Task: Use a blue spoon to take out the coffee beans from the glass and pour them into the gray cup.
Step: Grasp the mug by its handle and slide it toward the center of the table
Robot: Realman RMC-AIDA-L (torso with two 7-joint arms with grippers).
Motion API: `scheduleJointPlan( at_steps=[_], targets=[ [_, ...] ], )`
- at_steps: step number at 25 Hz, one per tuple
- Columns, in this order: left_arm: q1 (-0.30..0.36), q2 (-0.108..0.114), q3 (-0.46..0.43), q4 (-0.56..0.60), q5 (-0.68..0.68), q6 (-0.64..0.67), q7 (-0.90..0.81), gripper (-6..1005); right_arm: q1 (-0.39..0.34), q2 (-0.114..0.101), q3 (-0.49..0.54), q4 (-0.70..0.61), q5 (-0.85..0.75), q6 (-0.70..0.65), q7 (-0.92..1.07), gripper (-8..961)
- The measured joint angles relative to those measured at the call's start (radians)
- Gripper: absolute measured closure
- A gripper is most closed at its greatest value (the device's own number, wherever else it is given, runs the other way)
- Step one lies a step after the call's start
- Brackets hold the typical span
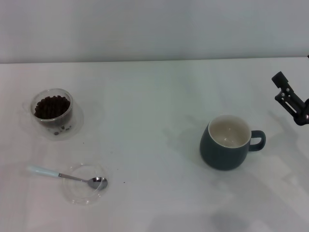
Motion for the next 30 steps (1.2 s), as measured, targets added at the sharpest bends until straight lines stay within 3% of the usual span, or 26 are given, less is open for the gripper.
scheduleJointPlan(
  at_steps=[7, 21, 30],
  targets=[
    [0.012, -0.001, 0.036, -0.003, 0.001, 0.001, -0.038, 198, -0.009, -0.002, 0.000, 0.003, -0.006, -0.005, 0.022, 84],
    [0.061, 0.002, 0.246, -0.017, 0.003, 0.010, -0.485, 198, -0.009, -0.002, -0.002, -0.006, -0.006, -0.007, 0.036, 84],
    [0.060, 0.004, 0.341, -0.015, 0.003, 0.005, -0.583, 199, -0.006, -0.002, -0.002, -0.010, -0.007, -0.012, 0.036, 85]
  ],
)
